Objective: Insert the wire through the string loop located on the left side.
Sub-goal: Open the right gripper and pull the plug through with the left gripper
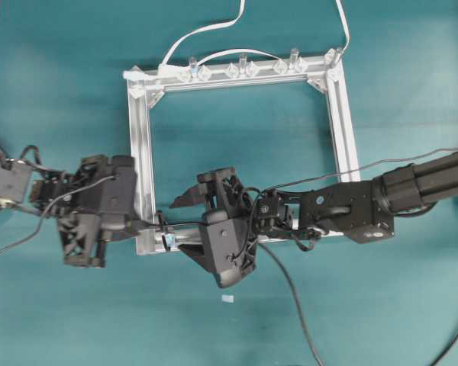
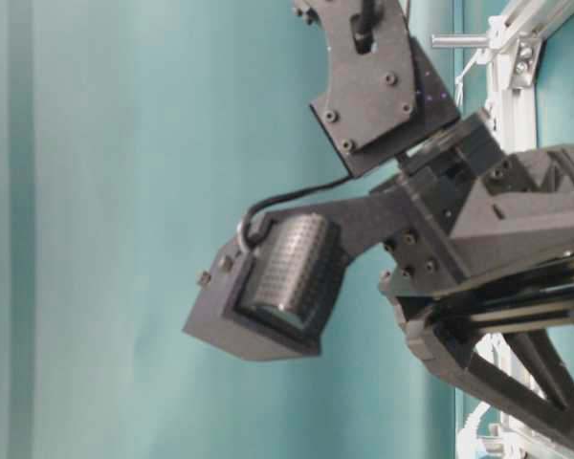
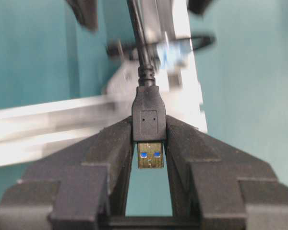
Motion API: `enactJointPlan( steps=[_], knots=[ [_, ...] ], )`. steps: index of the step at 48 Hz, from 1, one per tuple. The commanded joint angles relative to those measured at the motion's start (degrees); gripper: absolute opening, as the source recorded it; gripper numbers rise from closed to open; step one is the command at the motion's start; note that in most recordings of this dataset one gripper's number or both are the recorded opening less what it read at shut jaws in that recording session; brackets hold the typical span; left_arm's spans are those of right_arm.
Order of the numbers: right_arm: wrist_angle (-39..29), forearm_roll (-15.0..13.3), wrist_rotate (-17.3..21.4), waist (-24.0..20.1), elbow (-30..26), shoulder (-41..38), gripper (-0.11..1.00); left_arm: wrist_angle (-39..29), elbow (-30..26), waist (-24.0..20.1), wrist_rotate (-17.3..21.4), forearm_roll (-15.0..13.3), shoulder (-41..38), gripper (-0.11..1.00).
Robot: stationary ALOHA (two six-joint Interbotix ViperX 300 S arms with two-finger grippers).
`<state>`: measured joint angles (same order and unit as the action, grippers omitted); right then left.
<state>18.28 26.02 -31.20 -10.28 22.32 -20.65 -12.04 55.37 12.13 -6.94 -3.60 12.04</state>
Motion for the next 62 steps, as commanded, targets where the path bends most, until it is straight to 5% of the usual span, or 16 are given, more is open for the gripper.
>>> enactJointPlan(
  steps=[1, 20, 60, 62],
  knots=[
    [0.35, -0.18, -0.09, -0.18, -0.70, 1.05, 0.95, -1.58, 0.70, 1.05, -1.14, -0.09, 3.25, 0.20],
    [0.53, -0.18, -0.35, -0.18, -0.70, 1.05, 0.95, -5.71, 6.86, 2.90, -7.29, -0.18, 13.45, 0.20],
    [0.53, -0.18, -0.35, -0.18, -0.70, 1.05, 0.95, -6.77, 6.59, 3.78, -7.12, 0.18, 12.83, 0.21],
    [0.53, -0.18, -0.35, -0.18, -0.70, 1.05, 0.95, -6.86, 6.50, 3.78, -7.12, 0.26, 12.83, 0.28]
  ],
)
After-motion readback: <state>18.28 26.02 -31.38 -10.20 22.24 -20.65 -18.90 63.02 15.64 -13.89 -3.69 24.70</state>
